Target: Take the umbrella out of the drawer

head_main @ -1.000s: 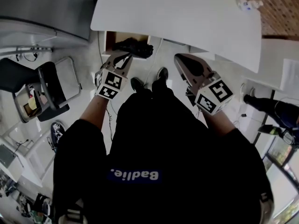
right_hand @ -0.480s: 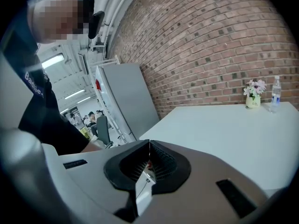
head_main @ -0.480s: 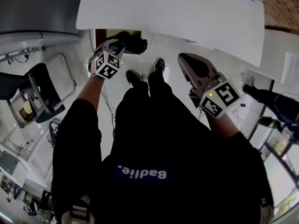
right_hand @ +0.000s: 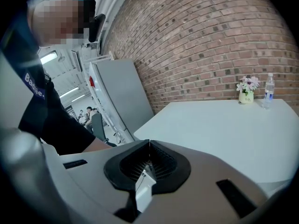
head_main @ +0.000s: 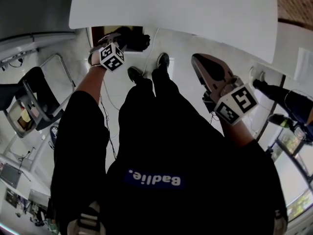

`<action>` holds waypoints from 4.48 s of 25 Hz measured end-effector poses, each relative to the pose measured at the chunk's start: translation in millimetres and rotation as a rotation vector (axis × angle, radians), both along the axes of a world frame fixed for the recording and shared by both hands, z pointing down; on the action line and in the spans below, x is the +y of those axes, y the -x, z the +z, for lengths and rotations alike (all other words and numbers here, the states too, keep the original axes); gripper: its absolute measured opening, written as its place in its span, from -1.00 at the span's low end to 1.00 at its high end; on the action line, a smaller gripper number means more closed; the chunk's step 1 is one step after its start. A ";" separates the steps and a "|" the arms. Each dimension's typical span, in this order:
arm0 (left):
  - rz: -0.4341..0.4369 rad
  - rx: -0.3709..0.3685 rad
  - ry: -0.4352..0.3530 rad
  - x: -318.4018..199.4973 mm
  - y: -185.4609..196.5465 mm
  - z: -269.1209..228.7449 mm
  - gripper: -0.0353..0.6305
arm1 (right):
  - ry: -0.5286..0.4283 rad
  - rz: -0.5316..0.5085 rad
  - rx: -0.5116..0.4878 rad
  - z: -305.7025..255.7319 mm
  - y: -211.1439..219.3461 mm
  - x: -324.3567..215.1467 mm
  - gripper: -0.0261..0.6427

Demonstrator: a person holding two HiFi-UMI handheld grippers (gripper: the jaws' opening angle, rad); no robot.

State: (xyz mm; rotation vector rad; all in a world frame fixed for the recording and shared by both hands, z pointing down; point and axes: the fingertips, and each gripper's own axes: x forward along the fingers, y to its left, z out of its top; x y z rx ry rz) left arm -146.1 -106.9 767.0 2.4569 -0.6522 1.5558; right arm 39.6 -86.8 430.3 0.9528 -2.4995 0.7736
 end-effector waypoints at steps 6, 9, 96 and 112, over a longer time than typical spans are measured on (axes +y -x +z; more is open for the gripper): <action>0.112 -0.082 0.052 2.3 0.0 36.3 -0.26 | 0.028 0.036 0.019 10.0 -11.3 -2.5 -0.83; 0.164 -0.118 0.087 4.5 -2.5 51.4 -0.17 | 0.039 0.053 0.023 18.0 -15.8 -6.0 -0.83; 0.398 -0.318 0.031 -43.8 33.6 -215.4 -0.23 | -0.299 -0.131 -0.226 -137.5 50.4 -63.2 -0.83; 0.307 -0.423 0.077 -128.2 -2.3 -161.1 -0.23 | -0.228 -0.087 -0.182 -105.8 -2.7 -102.4 -0.83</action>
